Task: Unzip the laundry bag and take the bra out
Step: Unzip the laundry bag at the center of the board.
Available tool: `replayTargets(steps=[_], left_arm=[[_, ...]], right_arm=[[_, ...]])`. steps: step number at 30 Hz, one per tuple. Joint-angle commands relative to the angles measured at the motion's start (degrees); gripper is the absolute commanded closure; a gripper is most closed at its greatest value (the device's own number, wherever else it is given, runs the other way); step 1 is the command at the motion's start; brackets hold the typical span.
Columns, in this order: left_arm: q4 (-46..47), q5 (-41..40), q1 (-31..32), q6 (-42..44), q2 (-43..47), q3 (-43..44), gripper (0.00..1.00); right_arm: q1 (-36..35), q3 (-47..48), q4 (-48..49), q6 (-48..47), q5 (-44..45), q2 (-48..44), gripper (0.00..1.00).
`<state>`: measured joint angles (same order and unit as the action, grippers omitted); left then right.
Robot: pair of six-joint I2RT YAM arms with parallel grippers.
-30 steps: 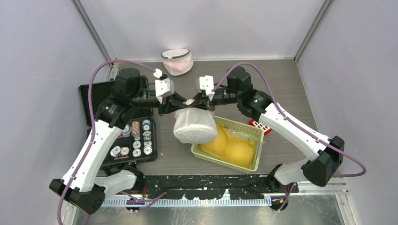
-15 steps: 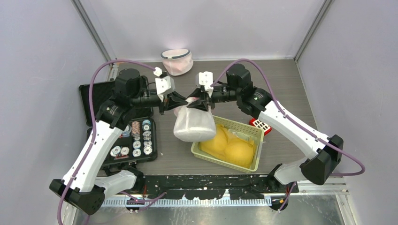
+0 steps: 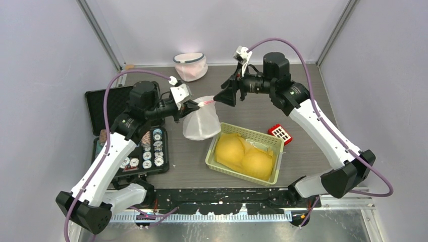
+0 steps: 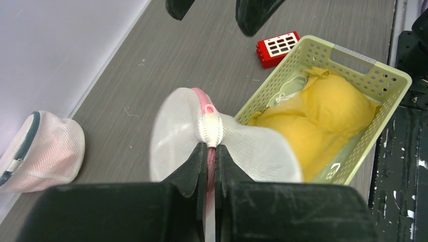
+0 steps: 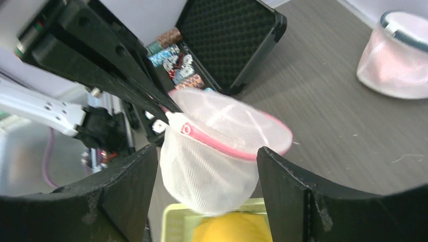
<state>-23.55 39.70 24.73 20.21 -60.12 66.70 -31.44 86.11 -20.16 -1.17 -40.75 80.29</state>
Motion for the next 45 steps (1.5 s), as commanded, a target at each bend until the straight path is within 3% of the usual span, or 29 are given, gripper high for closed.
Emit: replayTargets(steps=[1,13,26,45], left_arm=[[8.5,-1.1,0.2,1.1,1.2,-1.0,1.00],[15.0,0.3,0.3,1.1,-0.6,-4.0,1.00],[18.3,-1.4,0.3,-2.5,-3.7,-3.9,1.00],[21.2,-2.2,0.3,-6.7,-4.9,-3.6,1.00]], right_arm=[[1.3,4.1,-2.2,17.0,-1.2,1.5,0.25],[4.6,-2.7,15.5,47.8,-12.5,8.5,0.47],[4.7,-1.8,19.8,51.7,-16.5,13.0,0.59],[4.4,-3.1,19.8,50.5,-16.6,13.4,0.60]])
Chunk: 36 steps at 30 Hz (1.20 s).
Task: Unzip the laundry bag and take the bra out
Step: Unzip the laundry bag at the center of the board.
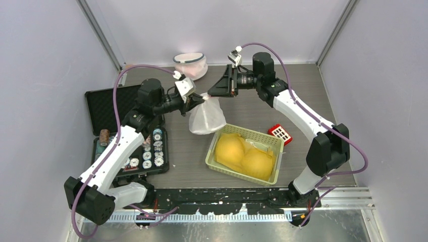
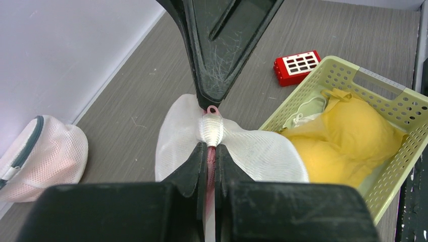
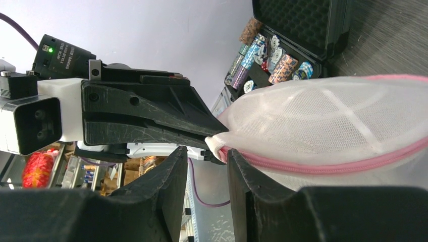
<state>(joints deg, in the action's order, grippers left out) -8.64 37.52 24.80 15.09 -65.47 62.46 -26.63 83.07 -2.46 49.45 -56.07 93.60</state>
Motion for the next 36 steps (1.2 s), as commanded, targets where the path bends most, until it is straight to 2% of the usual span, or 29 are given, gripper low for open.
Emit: replayTargets(steps=[1,11,21,24,29,30,33,36], left_arm=[[6.4,0.1,0.3,-1.9,0.5,0.7,1.00],[7.2,0.4,0.3,-4.2,-0.4,1.6,1.00],[7.8,2.9,0.7,-5.3,-1.3,2.4,1.00],[7.5,3.8,0.8,-5.3,-1.4,2.6,1.00],[5.3,4.1,0.9,-4.6,-1.0,2.8,1.00],[4.7,3.9,0.9,-4.2,-1.0,2.7,1.00],[2.2,1.9,0.9,-3.4,-1.4,3.1,1.00],[0.4,1.3,0.8,-1.4,-1.9,2.9,1.00]], right_arm=[[-0.4,0.0,2.2,-0.4,-1.3,0.1,0.60],[-0.5,-0.3,5.2,0.5,-3.4,-0.3,0.61],[-0.7,-1.2,7.3,1.9,-3.7,-1.3,0.68],[-0.7,-1.3,6.0,1.1,-3.1,-1.6,0.73],[-0.6,1.3,-5.2,-5.6,0.8,-2.2,0.97],[-0.6,1.7,-7.0,-7.0,1.5,-2.4,0.99],[-0.4,2.8,-12.6,-11.6,4.4,-2.6,0.99],[0.8,2.7,-13.2,-11.7,6.4,-2.3,0.99]])
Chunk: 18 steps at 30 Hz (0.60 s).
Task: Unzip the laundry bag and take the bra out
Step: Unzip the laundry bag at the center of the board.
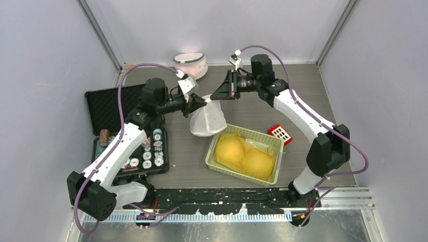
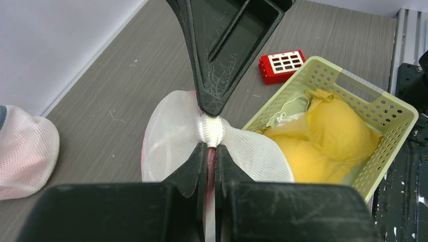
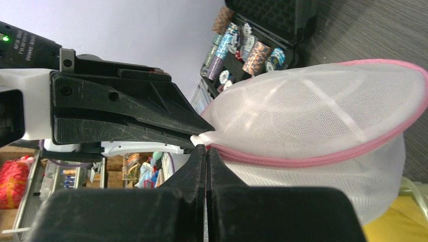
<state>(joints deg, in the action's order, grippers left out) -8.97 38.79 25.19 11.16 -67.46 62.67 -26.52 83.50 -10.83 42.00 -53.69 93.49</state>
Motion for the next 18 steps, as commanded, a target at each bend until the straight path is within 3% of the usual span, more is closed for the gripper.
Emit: replayTargets(steps=[1,10,18], left_arm=[[1.0,-0.5,0.4,3.6,0.3,2.2,1.00],[2.3,-1.6,0.3,9.4,-2.7,2.8,1.00],[8.5,-2.1,-0.4,15.8,-10.4,6.7,1.00]], right_arm=[[1.4,2.3,-4.6,-4.0,4.4,-2.0,1.00],[4.9,6.7,-1.8,-3.7,5.1,1.8,0.99],[6.7,11.7,-1.6,-5.4,4.5,5.3,0.99]])
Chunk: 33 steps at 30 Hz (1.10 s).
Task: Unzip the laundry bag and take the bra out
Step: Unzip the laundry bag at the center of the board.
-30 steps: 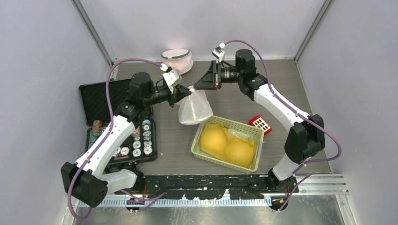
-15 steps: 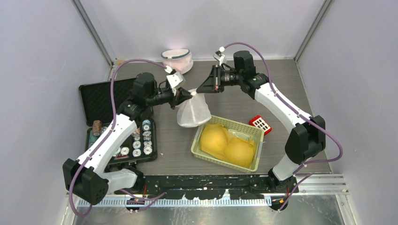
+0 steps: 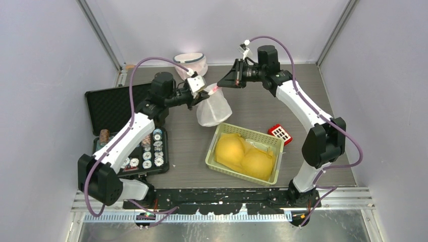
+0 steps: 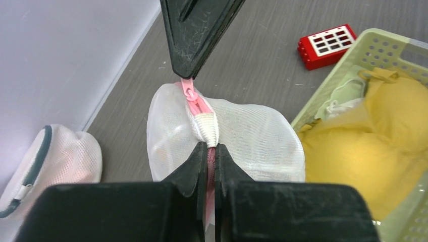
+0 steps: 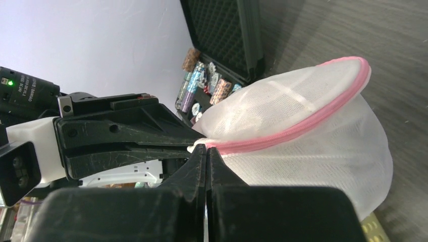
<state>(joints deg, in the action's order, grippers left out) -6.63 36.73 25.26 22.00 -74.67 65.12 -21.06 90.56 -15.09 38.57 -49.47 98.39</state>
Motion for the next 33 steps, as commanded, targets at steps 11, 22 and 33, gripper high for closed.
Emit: replayTargets(steps=[11,22,33], left_arm=[[13.7,5.6,-2.4,13.3,-13.0,5.5,1.00],[0.8,6.6,-3.2,19.9,-15.5,3.6,0.80],[-7.4,5.0,-2.4,15.7,-10.3,1.8,0.59]], right_arm=[[1.6,0.8,1.4,-9.2,1.6,3.2,0.99],[0.7,-6.9,8.0,-5.7,2.0,7.4,0.99],[-1.1,-10.7,11.0,-4.3,2.7,6.7,0.99]])
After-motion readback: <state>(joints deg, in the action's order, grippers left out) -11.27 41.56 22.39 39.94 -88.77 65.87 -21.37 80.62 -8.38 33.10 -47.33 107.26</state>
